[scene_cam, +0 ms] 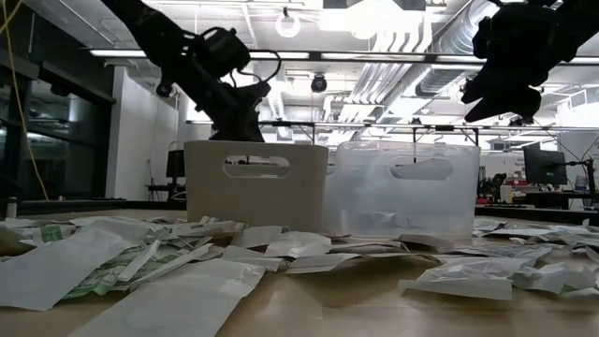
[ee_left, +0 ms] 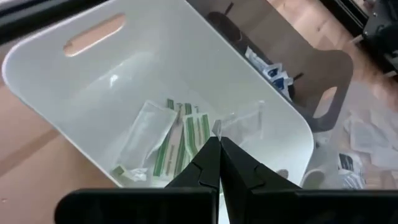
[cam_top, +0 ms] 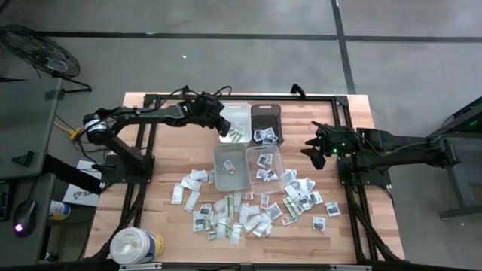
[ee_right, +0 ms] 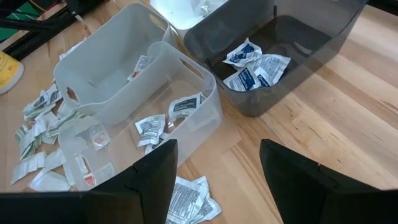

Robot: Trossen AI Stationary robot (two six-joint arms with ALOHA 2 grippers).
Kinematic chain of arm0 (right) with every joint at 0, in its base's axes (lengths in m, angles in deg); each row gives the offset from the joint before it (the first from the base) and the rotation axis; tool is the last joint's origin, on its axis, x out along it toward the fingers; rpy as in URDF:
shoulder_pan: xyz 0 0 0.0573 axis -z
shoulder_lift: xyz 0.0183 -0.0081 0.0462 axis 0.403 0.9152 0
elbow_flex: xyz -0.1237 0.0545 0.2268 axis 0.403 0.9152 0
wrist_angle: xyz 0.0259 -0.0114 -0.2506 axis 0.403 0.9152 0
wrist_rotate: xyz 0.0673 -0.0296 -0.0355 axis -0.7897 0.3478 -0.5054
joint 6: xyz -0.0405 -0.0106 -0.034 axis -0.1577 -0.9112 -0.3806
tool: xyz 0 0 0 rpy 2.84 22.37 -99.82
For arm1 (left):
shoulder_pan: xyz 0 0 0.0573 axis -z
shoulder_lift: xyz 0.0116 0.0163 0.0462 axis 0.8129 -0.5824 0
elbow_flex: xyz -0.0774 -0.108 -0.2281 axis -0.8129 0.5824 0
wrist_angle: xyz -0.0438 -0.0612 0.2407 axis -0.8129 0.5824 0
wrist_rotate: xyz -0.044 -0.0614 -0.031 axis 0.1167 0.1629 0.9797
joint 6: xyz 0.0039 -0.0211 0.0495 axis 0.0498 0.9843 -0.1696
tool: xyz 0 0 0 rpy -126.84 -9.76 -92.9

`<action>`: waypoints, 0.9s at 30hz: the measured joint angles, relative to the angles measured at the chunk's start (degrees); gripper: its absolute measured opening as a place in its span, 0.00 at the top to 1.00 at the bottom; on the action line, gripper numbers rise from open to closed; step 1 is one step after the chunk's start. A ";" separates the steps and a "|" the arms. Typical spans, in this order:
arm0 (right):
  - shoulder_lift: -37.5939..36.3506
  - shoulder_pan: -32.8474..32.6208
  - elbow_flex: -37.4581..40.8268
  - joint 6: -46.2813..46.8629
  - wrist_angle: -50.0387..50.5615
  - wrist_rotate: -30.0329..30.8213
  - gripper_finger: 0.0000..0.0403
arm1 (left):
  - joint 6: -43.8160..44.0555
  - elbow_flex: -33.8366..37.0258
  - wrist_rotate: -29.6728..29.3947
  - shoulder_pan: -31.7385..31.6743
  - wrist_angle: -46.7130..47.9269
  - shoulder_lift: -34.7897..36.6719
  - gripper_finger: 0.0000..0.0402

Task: Pick & Place First Aid Supplies
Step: Put the green bandage pack into the white bin

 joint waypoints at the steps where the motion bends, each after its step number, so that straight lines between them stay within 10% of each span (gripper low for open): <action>1: 0.02 0.00 0.00 0.00 0.00 -0.01 0.45 | 0.01 0.00 0.01 -0.01 0.07 -0.15 1.00; 12: 0.00 0.00 0.00 0.02 0.01 -0.02 0.45 | -1.66 0.00 -0.99 -0.31 0.63 -0.31 0.88; 27: 0.02 0.02 0.00 0.46 0.04 -1.14 0.45 | -10.72 -0.05 11.96 -4.44 4.43 2.46 0.70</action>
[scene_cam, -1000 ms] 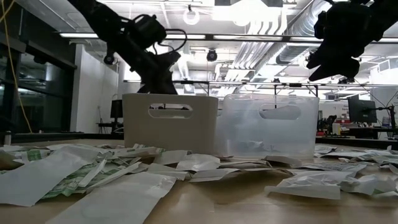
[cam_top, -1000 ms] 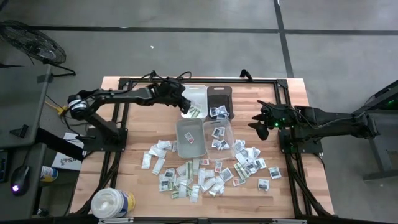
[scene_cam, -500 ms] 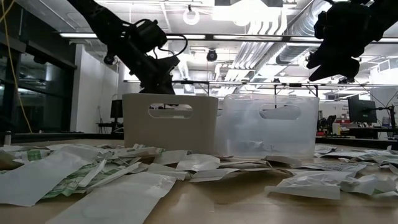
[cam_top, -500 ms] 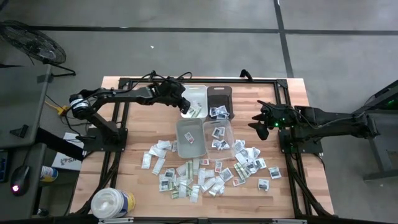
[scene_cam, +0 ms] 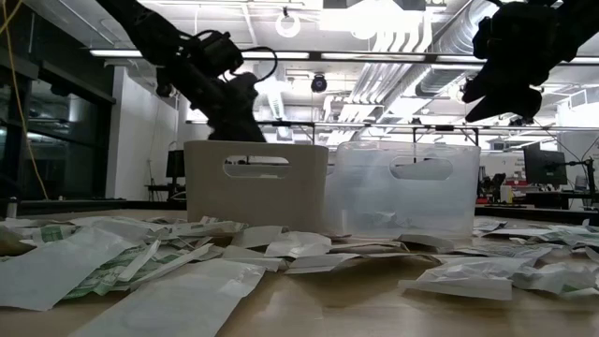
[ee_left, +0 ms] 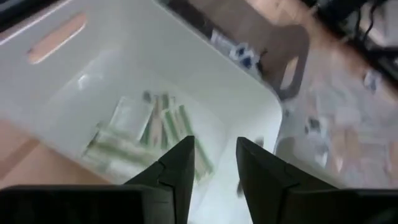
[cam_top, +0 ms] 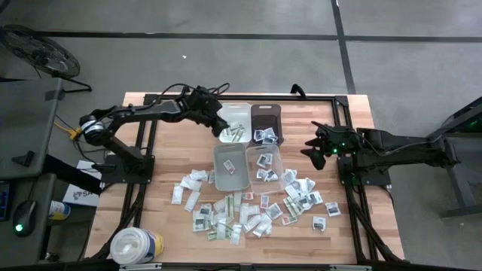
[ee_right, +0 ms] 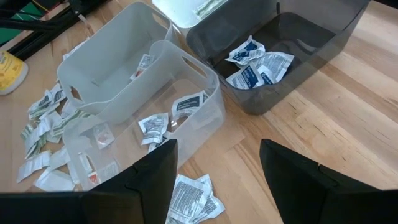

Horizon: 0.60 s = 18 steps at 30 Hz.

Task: Pick & Place First Aid Supplies
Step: Put the green bandage pack into the white bin

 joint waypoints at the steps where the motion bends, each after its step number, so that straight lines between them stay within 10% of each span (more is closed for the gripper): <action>1: -0.02 -0.01 0.00 0.00 0.00 -0.53 0.45 | -1.15 0.01 -0.18 0.00 3.12 1.17 0.70; 12: 0.00 -0.02 0.00 -0.47 0.70 -2.02 0.45 | -8.12 0.03 -15.78 9.25 42.55 19.55 0.70; 18: 0.00 -0.02 0.00 -2.23 0.68 -1.98 0.45 | 2.00 0.05 -21.45 22.19 55.86 22.46 0.70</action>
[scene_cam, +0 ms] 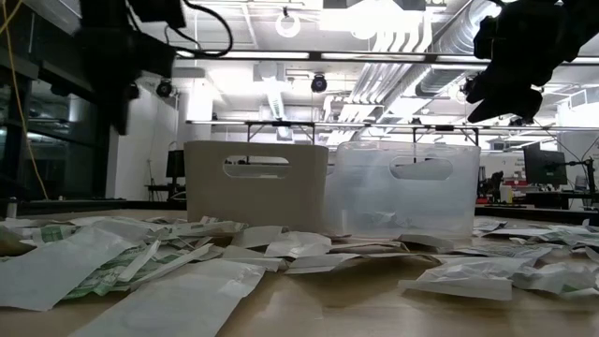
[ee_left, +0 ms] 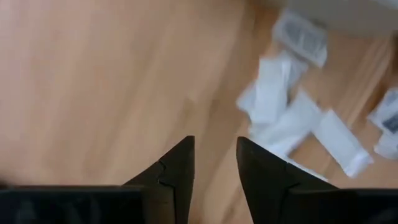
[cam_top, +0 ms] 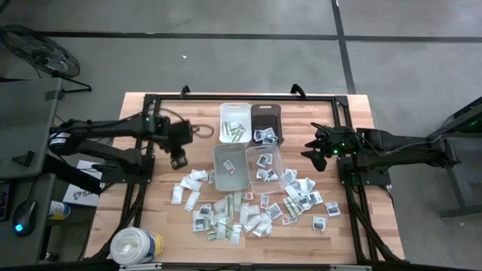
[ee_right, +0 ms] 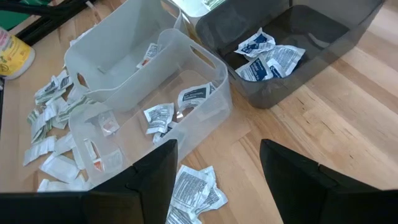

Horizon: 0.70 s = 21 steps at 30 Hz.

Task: Pick & Place First Aid Supplies
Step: Put the green bandage pack into the white bin

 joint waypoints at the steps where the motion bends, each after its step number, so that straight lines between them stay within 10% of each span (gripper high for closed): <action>1: 0.00 0.00 0.00 -0.21 0.00 -0.02 0.45 | 2.96 0.03 -0.65 2.16 1.08 -0.04 0.70; 21: -0.02 0.00 0.00 -7.95 0.17 -6.10 0.45 | 54.69 13.46 0.95 28.38 -13.31 -0.37 0.70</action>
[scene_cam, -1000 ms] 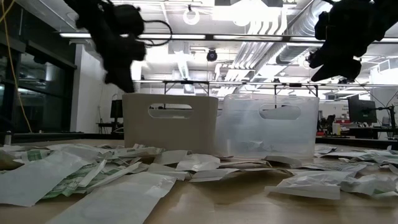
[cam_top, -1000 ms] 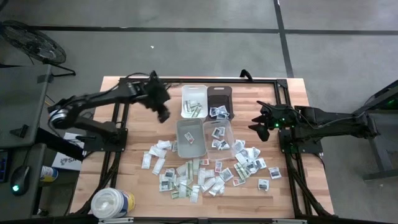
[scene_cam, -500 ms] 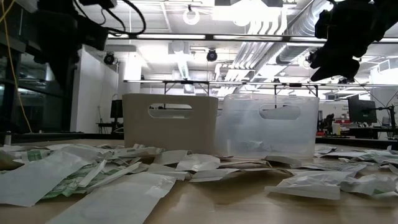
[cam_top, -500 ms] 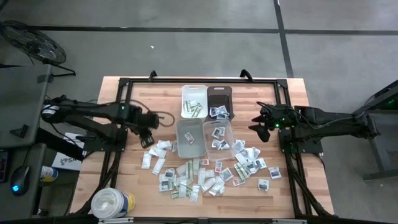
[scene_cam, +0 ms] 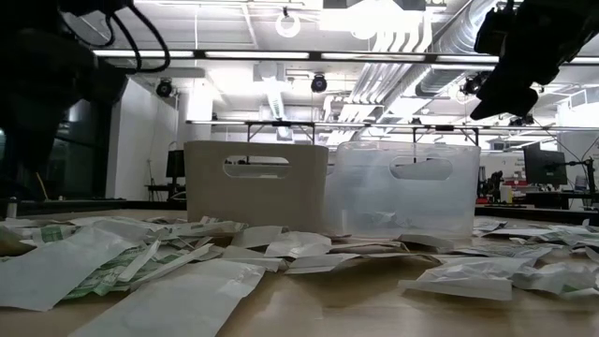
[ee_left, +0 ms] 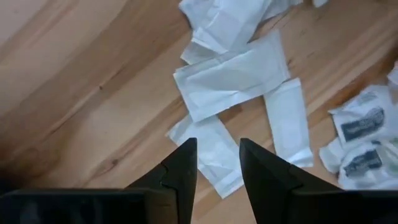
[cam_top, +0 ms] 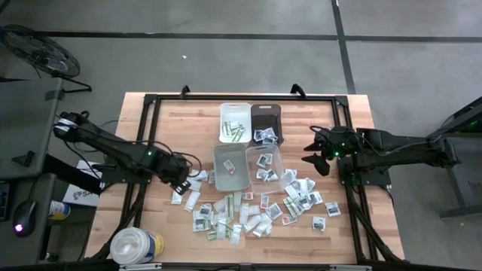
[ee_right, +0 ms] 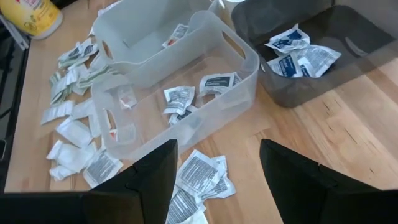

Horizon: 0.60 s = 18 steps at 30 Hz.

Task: Pick & Place First Aid Supplies
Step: Put the green bandage pack into the white bin

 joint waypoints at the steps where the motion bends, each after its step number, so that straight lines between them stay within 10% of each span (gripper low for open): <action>1: 0.01 0.01 0.00 -0.23 0.00 -0.03 0.45 | 0.31 0.66 0.02 0.00 -0.60 0.00 0.70; 18: 0.00 0.00 0.00 -1.51 0.25 -1.57 0.45 | -11.20 6.67 3.76 -0.12 -2.13 -0.02 0.70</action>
